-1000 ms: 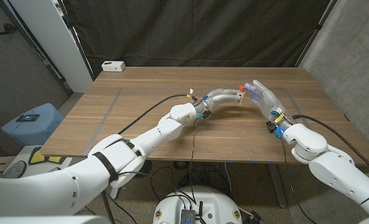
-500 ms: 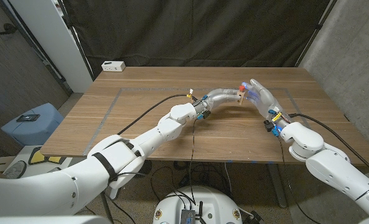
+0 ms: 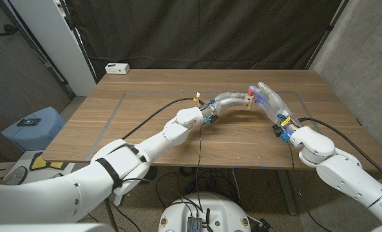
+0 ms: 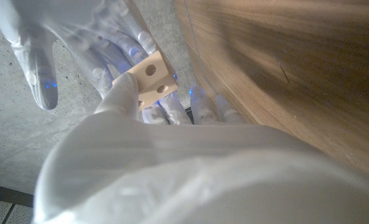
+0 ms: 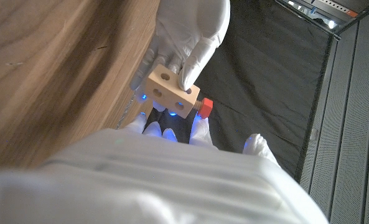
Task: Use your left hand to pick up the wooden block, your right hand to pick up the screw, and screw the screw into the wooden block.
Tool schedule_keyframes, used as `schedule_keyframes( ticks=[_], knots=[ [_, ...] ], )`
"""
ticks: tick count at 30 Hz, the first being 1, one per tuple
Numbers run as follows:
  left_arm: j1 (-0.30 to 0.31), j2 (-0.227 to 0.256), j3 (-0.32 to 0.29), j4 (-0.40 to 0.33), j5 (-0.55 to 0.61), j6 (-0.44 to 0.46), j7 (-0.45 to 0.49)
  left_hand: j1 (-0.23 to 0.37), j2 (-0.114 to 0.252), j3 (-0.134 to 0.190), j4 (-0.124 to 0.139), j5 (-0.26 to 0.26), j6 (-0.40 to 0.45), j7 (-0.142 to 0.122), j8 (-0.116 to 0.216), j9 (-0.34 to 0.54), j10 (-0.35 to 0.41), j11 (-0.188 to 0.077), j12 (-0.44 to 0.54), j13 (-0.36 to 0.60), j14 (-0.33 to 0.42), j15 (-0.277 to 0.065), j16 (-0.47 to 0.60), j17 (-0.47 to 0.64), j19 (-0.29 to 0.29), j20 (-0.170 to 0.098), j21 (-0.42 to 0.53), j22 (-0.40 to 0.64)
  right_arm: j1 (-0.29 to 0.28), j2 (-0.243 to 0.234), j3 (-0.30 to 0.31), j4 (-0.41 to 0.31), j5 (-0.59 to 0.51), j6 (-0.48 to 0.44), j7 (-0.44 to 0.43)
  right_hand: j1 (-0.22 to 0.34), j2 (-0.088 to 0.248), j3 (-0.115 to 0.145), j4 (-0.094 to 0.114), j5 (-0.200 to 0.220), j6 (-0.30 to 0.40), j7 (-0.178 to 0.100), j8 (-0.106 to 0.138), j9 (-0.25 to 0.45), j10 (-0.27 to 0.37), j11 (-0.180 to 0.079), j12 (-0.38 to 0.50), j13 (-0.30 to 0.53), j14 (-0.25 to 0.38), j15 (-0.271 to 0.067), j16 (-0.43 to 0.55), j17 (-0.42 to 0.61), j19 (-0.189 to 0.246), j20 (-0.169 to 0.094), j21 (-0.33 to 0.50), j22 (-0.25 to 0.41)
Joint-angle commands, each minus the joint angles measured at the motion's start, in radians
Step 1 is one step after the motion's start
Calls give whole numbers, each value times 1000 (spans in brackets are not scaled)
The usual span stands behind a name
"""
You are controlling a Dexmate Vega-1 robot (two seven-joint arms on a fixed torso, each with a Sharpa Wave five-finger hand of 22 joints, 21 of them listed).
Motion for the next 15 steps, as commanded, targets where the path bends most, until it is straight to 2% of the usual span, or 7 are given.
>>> schedule_keyframes(
  ticks=[1,15],
  knots=[
    [10,9,1,-24,0,9,7,4,10,6,6,6,28,12,5,5,5,6,6,0,6,-26,6,2,5,6,5,5,-11,-12,2,-12,4,0,-2,-4,6,5,4,-1,-5,-1,4,0,-96,-7,5,2,-137,-6,4,2,-7,4,3,3],
    [17,15,3,-42,0,16,11,2,10,7,6,6,27,11,5,5,4,5,5,0,6,-25,6,2,6,6,5,5,-28,-15,10,-22,-1,5,-13,-2,6,8,3,-1,-3,-3,6,0,-93,-7,7,2,-136,-6,4,1,-5,4,5,3]
  ],
)
